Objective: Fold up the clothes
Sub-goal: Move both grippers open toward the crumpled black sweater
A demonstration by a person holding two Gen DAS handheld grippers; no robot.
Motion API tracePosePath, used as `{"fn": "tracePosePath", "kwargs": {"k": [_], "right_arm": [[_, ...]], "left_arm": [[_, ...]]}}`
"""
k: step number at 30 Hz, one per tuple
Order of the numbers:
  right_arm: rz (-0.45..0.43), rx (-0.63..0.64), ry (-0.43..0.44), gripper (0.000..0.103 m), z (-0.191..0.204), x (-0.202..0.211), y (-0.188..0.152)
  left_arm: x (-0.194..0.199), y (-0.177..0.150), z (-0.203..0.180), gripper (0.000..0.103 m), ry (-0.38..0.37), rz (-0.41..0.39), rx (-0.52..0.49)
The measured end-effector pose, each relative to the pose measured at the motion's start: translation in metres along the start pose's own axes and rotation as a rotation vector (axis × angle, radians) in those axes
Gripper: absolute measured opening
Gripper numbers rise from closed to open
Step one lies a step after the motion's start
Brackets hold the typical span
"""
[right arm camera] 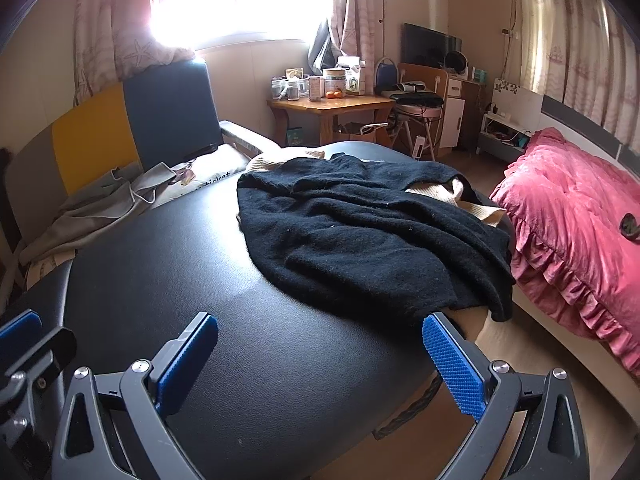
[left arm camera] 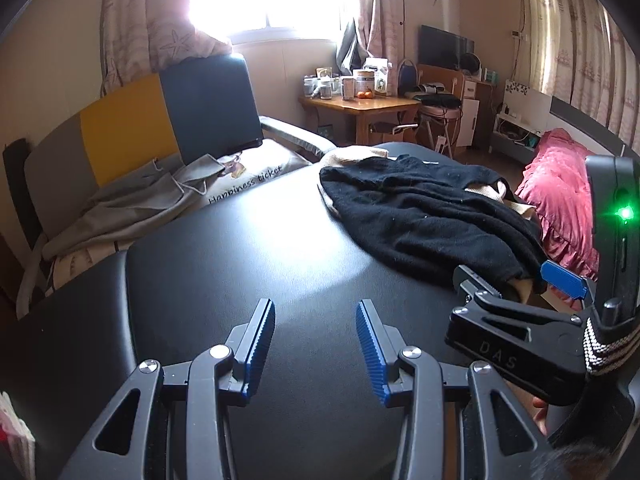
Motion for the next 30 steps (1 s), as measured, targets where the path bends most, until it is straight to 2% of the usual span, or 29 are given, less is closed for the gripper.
{"fn": "tracePosePath", "kwargs": {"k": [5, 8, 11, 12, 15, 17, 18, 19, 21, 24, 26, 28, 30], "right_arm": [[-0.035, 0.048, -0.017, 0.103, 0.005, -0.003, -0.003], [0.036, 0.1, 0.039, 0.103, 0.01, -0.017, -0.025], [0.054, 0.103, 0.107, 0.098, 0.006, -0.024, -0.04], [0.03, 0.105, 0.116, 0.097, 0.002, -0.025, -0.039], [-0.073, 0.202, 0.096, 0.097, -0.014, -0.029, -0.02], [0.067, 0.267, 0.069, 0.096, -0.026, -0.062, -0.016], [0.108, 0.261, 0.09, 0.083, -0.033, -0.075, -0.01], [0.102, 0.237, 0.111, 0.078, -0.039, -0.082, 0.002], [0.091, 0.191, 0.149, 0.078, -0.051, -0.096, 0.025], [0.064, 0.171, 0.144, 0.081, -0.059, -0.124, 0.066], [0.063, 0.166, 0.151, 0.088, -0.061, -0.149, 0.091], [0.092, 0.202, 0.139, 0.092, -0.056, -0.181, 0.108], [0.153, 0.27, 0.097, 0.094, -0.053, -0.217, 0.111]], "left_arm": [[-0.022, -0.036, 0.012, 0.047, -0.068, 0.115, 0.082], [-0.035, -0.057, 0.018, 0.047, -0.108, 0.185, 0.131], [-0.047, -0.077, 0.025, 0.046, -0.149, 0.254, 0.181], [-0.051, -0.085, 0.028, 0.046, -0.157, 0.274, 0.195], [-0.059, -0.102, 0.041, 0.046, -0.191, 0.309, 0.256], [-0.063, -0.108, 0.048, 0.046, -0.219, 0.326, 0.302], [-0.065, -0.109, 0.051, 0.046, -0.231, 0.332, 0.322], [-0.066, -0.109, 0.054, 0.047, -0.24, 0.337, 0.334], [-0.069, -0.108, 0.061, 0.047, -0.231, 0.34, 0.339], [-0.077, -0.095, 0.062, 0.047, -0.245, 0.339, 0.343], [-0.082, -0.083, 0.059, 0.047, -0.265, 0.339, 0.348], [-0.088, -0.071, 0.057, 0.047, -0.285, 0.338, 0.353], [-0.093, -0.059, 0.054, 0.047, -0.305, 0.337, 0.359]]}}
Point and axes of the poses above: each gripper's, at about its wrist camera, not at the fingertips, and x roughly against the way its jaws point, z to its left, y to its top, the point moved 9 cm from there along -x, roughly the way its jaws point, and after that the axes turned 2 degrees about x, right-handed, at the moved point
